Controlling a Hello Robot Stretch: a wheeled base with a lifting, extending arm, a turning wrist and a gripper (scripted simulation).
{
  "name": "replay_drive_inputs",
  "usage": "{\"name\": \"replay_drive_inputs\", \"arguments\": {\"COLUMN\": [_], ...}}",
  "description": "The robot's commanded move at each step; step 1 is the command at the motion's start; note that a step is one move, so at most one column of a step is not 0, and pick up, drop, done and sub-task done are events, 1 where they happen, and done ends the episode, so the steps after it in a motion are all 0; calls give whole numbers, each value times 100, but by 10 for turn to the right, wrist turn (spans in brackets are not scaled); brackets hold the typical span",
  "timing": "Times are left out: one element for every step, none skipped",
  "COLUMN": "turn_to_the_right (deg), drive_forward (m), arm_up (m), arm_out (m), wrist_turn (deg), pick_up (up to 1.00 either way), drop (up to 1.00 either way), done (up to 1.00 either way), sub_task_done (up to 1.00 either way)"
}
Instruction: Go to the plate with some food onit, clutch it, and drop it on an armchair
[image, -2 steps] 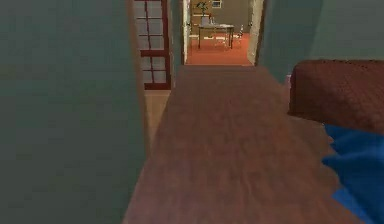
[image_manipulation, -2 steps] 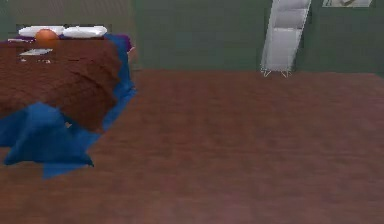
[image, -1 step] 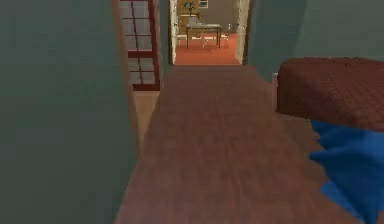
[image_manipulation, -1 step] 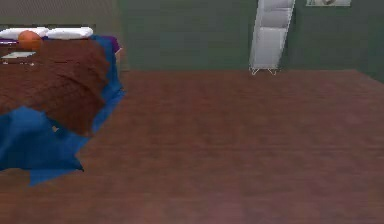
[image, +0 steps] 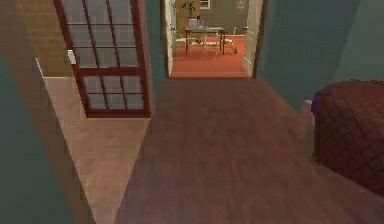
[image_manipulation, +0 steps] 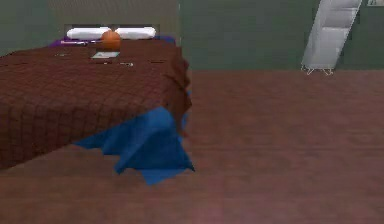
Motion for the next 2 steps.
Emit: {"name": "replay_drive_inputs", "arguments": {"turn_to_the_right": [0, 0], "drive_forward": [100, 100], "arm_up": [0, 0], "arm_out": [0, 0], "wrist_turn": [0, 0], "pick_up": [0, 0], "drop": [0, 0], "done": [0, 0], "sub_task_done": [0, 0]}}
